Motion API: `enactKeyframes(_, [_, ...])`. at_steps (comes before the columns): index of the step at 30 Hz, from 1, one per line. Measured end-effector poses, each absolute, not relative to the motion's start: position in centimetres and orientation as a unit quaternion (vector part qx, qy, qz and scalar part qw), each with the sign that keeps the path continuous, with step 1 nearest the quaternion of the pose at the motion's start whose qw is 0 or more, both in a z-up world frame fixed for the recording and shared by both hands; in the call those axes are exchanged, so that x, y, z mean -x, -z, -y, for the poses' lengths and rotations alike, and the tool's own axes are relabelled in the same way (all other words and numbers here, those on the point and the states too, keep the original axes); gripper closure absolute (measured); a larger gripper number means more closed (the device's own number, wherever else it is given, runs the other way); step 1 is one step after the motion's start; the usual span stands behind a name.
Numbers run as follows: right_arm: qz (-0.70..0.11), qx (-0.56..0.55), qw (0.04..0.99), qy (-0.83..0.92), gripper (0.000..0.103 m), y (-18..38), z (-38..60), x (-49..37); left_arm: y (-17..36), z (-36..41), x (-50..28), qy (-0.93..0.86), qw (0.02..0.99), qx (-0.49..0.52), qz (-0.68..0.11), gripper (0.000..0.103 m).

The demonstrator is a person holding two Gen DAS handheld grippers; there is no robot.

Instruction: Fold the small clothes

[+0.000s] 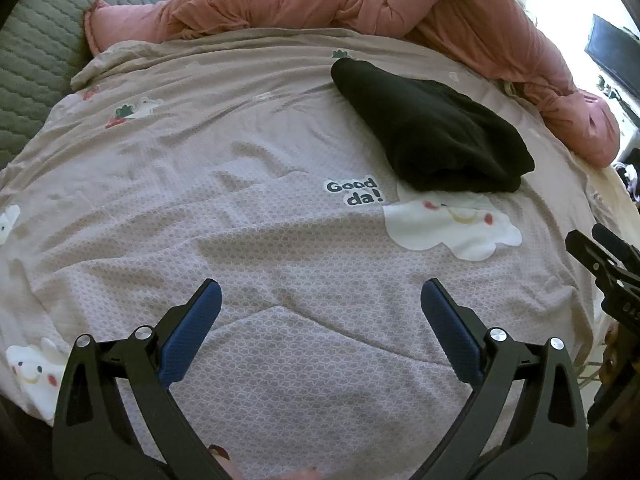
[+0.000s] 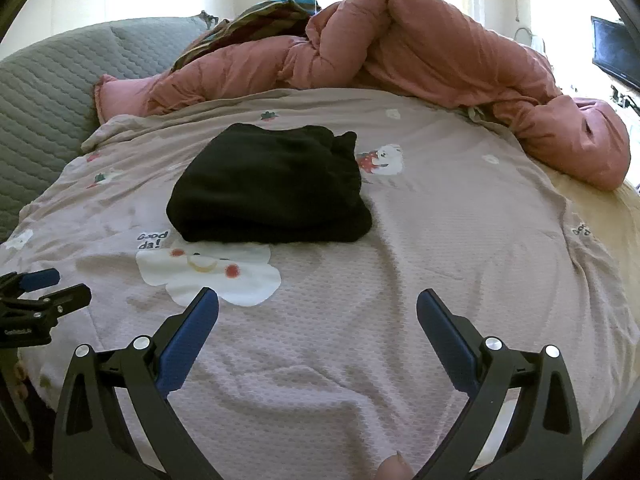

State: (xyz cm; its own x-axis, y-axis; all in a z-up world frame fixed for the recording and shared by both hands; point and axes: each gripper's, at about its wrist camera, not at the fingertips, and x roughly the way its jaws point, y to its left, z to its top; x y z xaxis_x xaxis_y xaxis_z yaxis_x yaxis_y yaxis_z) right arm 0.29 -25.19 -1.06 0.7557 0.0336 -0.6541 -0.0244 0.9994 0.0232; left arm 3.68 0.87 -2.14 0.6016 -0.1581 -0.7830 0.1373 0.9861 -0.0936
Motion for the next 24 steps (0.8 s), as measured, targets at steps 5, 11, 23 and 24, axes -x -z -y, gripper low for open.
enactKeyframes(5, [-0.349, -0.003, 0.937, -0.005, 0.005, 1.2, 25.5, -0.2, 2.2, -0.8, -3.7, 0.079, 0.896, 0.007, -0.438, 0.010])
enactKeyframes(11, [-0.343, -0.007, 0.939, 0.024, 0.005, 1.2, 26.7, 0.1, 2.5, -1.1, -4.0, 0.065, 0.892, 0.007, -0.447, 0.010])
enactKeyframes(23, [-0.306, -0.100, 0.893, 0.316, 0.005, 0.9, 45.6, 8.2, 1.7, -7.6, -7.0, -0.001, 0.896, 0.057, -0.440, 0.010])
enactKeyframes(24, [-0.307, -0.113, 0.873, 0.362, 0.005, 1.2, 48.5, 9.9, 1.5, -8.8, -7.5, -0.013, 0.896, 0.062, -0.439, 0.010])
